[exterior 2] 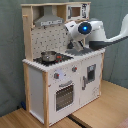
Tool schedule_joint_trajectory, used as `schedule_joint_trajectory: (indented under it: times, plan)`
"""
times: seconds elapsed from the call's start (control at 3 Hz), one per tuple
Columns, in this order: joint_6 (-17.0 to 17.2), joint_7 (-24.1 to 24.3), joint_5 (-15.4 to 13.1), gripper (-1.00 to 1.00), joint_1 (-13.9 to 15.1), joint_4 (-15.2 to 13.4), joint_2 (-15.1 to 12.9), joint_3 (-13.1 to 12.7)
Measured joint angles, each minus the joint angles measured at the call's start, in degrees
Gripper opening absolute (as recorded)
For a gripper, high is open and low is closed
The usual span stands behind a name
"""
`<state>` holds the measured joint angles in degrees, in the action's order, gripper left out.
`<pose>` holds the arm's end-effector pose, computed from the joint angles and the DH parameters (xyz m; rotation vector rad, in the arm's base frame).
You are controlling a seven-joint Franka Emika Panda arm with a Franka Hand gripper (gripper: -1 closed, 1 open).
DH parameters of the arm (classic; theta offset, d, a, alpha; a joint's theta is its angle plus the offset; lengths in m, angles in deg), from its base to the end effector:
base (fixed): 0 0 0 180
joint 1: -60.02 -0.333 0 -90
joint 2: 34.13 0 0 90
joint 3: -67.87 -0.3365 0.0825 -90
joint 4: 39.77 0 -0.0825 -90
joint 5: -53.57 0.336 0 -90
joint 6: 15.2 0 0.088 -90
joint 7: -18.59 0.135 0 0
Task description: Play with the kitchen
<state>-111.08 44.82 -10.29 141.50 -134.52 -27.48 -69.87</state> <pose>0.3774 0.4059 0.6224 1.9392 0.7050 0.8563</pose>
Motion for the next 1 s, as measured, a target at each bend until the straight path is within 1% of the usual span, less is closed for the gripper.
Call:
schedule_joint_trajectory:
  times: [0.33,0.67,1.0]
  plan:
    - [-3.9,-1.3,4.6,1.0,2.2,3.0,2.8,0.0]
    - [-7.9,-3.3,9.7,1.0,4.7,6.3,6.1,0.0]
    - [-10.1,-5.0,13.4,1.0,6.4,8.7,8.3,0.0]
